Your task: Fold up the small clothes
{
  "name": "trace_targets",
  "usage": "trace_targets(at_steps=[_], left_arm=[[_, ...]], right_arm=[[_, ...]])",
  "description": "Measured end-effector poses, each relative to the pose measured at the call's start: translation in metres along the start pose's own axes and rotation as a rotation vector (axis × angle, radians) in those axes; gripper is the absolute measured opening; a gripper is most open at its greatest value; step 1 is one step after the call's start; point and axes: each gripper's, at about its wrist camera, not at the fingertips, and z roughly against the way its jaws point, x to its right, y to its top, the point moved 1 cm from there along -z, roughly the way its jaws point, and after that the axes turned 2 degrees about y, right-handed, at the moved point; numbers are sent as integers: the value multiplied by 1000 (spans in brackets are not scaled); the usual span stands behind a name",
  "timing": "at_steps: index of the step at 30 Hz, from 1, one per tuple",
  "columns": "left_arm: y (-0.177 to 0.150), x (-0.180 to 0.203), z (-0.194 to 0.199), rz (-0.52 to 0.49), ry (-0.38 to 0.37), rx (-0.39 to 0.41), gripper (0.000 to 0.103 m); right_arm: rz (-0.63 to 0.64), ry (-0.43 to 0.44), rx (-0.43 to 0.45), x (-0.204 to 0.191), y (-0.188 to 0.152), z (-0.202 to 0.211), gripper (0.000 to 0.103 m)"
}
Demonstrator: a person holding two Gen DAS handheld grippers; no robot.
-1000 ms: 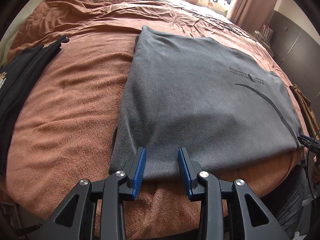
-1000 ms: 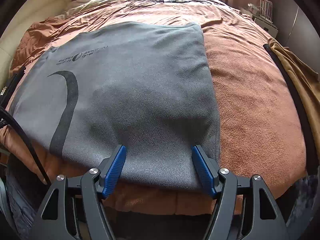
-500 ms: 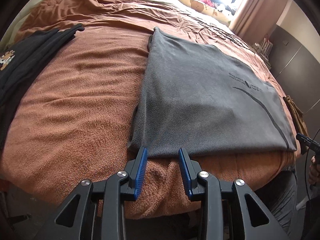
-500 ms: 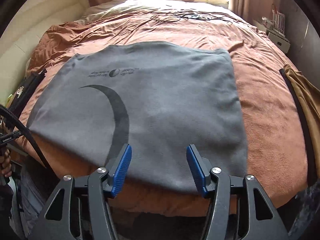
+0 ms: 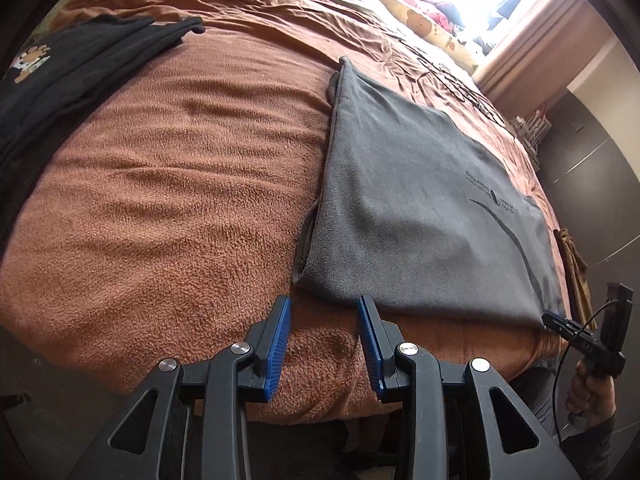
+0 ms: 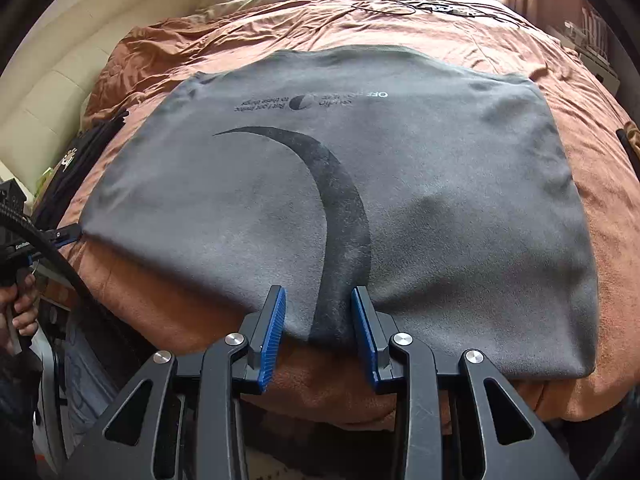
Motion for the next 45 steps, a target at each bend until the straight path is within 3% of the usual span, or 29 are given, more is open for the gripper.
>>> trace_targets(at_steps=[4, 11, 26, 33, 39, 45], left_arm=[[7, -3, -6, 65, -45, -10, 38], [9, -19, -10, 212, -117, -22, 38], [2, -29, -9, 337, -202, 4, 45], [-9, -40, -7, 478, -268, 33, 45], [-7, -39, -5, 494, -266, 58, 45], [-6, -23, -4, 458, -313, 73, 45]], right_arm=[[25, 47, 13, -15, 7, -7, 31], [86, 88, -40, -44, 16, -46, 31], [188, 165, -69, -101, 42, -93, 31], [186, 171, -72, -95, 38, -95, 31], [150, 171, -77, -77, 31, -81, 27], [117, 121, -12, -60, 33, -59, 27]])
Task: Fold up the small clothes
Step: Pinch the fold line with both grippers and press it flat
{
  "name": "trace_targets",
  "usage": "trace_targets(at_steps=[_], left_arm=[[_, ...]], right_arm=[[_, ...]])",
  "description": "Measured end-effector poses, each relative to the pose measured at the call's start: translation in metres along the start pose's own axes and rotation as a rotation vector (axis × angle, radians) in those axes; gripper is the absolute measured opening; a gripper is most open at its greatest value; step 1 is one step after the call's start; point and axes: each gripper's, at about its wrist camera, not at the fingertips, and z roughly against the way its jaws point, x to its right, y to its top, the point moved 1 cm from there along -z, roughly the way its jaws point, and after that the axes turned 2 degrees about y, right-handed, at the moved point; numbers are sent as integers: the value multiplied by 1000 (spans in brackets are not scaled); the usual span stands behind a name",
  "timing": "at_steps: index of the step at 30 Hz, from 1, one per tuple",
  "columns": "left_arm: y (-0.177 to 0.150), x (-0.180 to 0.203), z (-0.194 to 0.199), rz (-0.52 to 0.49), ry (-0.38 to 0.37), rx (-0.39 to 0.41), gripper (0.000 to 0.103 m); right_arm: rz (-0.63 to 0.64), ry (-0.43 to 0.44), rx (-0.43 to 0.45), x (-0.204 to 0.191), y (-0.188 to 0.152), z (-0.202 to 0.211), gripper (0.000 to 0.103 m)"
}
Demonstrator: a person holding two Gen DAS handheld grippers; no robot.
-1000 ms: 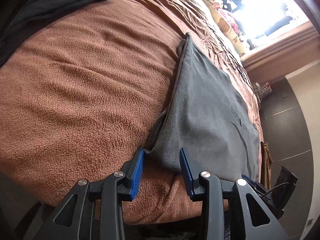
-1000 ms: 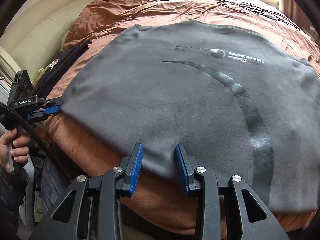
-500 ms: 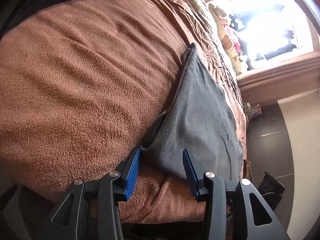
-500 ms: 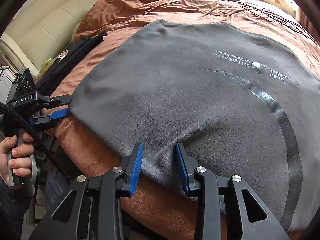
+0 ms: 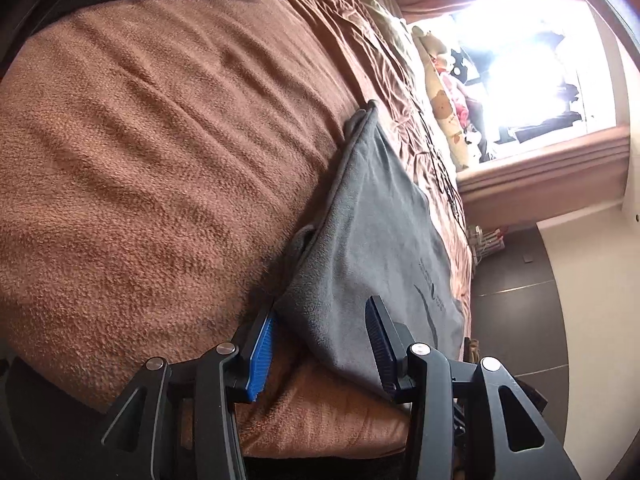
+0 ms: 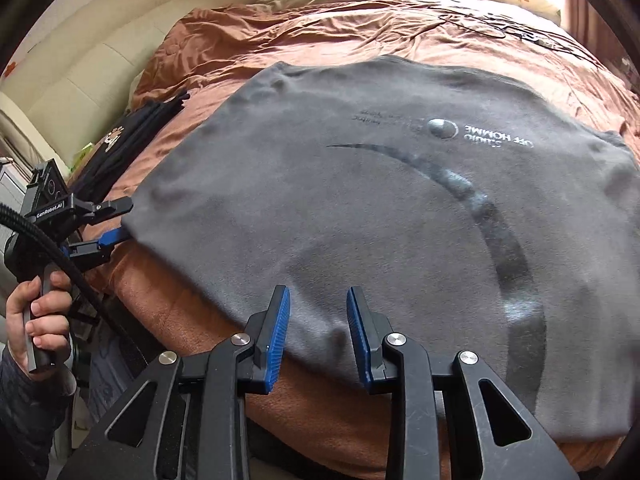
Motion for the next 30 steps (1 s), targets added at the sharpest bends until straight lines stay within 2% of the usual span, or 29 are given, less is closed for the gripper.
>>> trace_targets(at_steps=[4, 9, 12, 14, 17, 30], left_arm=[[-6, 6, -11, -33, 41, -14, 45], [3, 4, -14, -18, 79, 36, 42], [6, 2, -15, -6, 110, 54, 30], [8, -2, -15, 10, 130, 64, 18], [7, -9, -12, 36, 114, 79, 15], [-11, -23, 0, 131, 108, 149, 13]], right_arm=[[-33, -25, -20, 6, -1, -5, 22], [-40, -39, -27, 5, 6, -14, 17], [-43, -61, -18, 8, 14, -18, 15], [-51, -79, -13, 11, 21, -21, 15], [-69, -96, -12, 17, 33, -28, 15], [-125, -115, -16, 53, 103, -67, 15]])
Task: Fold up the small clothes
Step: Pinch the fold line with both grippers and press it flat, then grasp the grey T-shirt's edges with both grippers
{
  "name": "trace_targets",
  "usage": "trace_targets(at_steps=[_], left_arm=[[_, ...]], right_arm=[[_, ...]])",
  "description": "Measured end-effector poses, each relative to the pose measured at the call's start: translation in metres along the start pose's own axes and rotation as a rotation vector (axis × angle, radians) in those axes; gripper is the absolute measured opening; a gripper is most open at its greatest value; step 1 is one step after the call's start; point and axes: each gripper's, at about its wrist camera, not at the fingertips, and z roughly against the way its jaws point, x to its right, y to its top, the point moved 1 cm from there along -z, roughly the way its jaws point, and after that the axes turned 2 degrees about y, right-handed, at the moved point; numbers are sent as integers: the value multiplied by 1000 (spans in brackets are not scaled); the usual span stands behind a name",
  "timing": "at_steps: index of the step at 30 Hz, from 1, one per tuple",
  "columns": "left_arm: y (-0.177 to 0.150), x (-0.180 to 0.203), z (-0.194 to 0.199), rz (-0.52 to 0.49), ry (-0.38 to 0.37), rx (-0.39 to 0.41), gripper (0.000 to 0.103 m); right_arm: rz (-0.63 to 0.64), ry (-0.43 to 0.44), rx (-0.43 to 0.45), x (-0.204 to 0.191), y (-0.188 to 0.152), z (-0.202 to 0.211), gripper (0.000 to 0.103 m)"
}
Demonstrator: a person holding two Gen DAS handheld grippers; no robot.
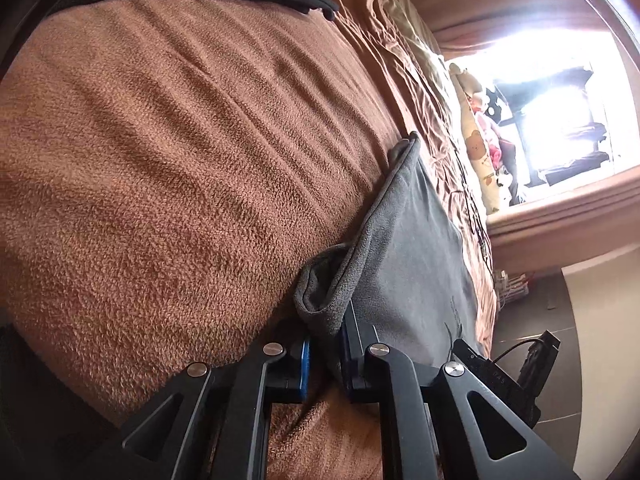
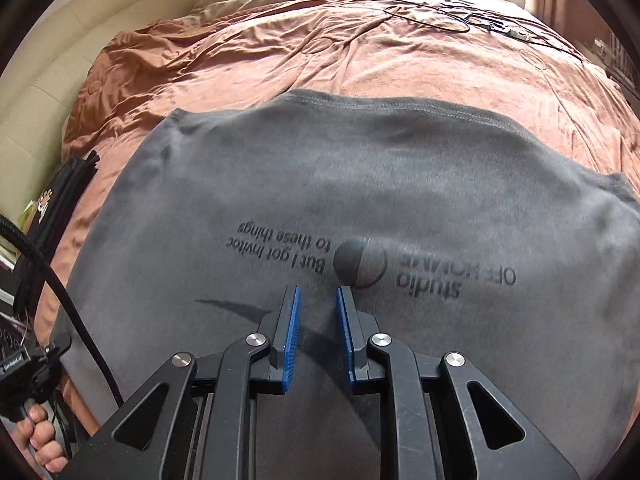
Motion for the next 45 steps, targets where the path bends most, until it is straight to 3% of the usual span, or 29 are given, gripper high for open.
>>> trace_targets(at_steps=[16, 26, 35, 44, 45], left_arm=[[-2, 3, -2, 97, 26, -6, 13], [5, 2, -7, 125, 18, -14, 13], [11, 5, -8, 137, -26, -50, 5], [19, 16, 10, 100, -199, -64, 4], [20, 21, 12, 94, -225, -64, 4]], right_arm=[[-94, -64, 3, 39, 84, -60, 15], [-94, -124, 17, 35, 118, -63, 15], [-16, -14, -4, 10, 80, -8, 15], [-45, 72, -12, 26, 14, 35, 14], [-44, 77, -11, 26, 7, 38, 5]])
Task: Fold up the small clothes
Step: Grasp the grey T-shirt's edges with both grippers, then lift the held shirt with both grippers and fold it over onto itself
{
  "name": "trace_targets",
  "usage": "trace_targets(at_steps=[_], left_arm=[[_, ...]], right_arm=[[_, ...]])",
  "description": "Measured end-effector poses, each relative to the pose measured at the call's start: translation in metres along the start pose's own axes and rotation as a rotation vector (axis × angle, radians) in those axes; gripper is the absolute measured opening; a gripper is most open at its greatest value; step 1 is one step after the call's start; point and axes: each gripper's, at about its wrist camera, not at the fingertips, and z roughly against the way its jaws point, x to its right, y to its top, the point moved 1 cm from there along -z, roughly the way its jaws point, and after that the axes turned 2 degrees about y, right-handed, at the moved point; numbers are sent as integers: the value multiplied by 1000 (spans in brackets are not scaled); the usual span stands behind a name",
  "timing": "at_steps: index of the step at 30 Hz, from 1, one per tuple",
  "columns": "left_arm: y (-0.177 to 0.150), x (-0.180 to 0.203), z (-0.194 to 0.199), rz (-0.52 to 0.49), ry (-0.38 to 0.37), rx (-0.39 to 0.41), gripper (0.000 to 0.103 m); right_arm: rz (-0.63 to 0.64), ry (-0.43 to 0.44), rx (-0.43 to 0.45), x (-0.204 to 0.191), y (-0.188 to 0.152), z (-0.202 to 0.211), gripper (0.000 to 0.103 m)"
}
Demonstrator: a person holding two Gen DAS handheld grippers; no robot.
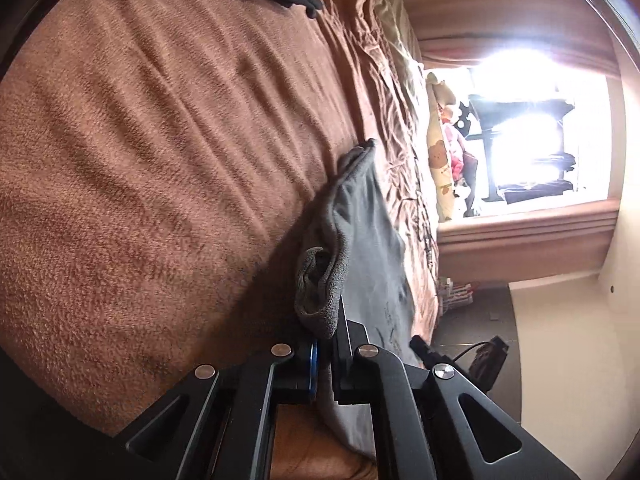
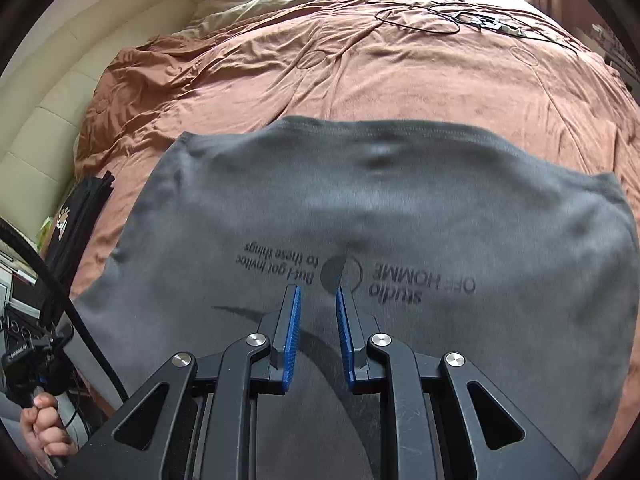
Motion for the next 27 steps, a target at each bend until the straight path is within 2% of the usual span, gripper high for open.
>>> trace_targets(at_steps=[5, 23, 27], left_arm=[[4, 25, -2, -24, -105, -29, 4], [10, 130, -33, -174, -246, -130, 3], [5, 155, -43, -214, -263, -151, 3]], right_arm=[[-22, 43, -1, -6, -33, 11, 2], [-54, 130, -37, -12, -109, 23, 1], [-71, 182, -47, -12, -120, 26, 1]])
